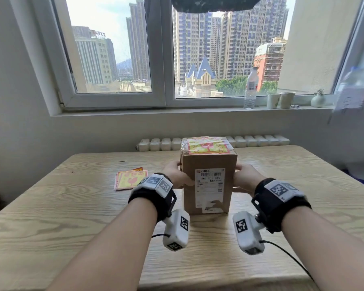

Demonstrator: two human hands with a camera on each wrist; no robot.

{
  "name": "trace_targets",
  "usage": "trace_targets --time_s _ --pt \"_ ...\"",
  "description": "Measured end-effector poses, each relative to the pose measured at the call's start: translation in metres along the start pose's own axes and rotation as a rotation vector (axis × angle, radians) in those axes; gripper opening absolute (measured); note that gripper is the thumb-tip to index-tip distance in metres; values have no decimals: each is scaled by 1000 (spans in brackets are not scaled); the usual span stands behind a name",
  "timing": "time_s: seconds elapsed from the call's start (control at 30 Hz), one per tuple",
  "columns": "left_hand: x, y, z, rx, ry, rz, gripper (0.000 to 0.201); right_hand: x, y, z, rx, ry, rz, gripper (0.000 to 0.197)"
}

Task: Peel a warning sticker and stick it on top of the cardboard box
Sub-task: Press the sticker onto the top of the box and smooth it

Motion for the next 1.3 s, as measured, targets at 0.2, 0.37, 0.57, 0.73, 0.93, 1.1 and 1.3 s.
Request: trace_targets --time_s 0.2,0.37,0.57,0.73,0.93,1.1,1.3 --pt "39 -3 16 17 -91 63 54 41 -5 2 -93 74 0 54" --pt "75 -1 35 51 -120 83 53 78 -4 8 -75 93 14 48" --pt "108 0 49 39 -135 101 53 116 -6 17 -92 110 43 44" --pt "120 2 51 -6 -135 86 56 128 -9 28 -118 128 40 46" --pt "116 2 43 -2 -135 176 56 121 -10 22 -141 129 9 44" --pt "97 1 42 95 -123 195 56 103 -10 9 -188 140 -8 42" --pt "62 1 46 126 -100 207 61 73 -4 -11 -191 153 1 52"
Point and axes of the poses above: each hand's wrist, its own x-axis towards the middle knuckle, its own y-axis out of the back of the hand, z = x × y, the point moved 3 cm from there along x, towards the middle knuckle, and after that the axes turned 15 degrees about y, right-handed, at the moved point
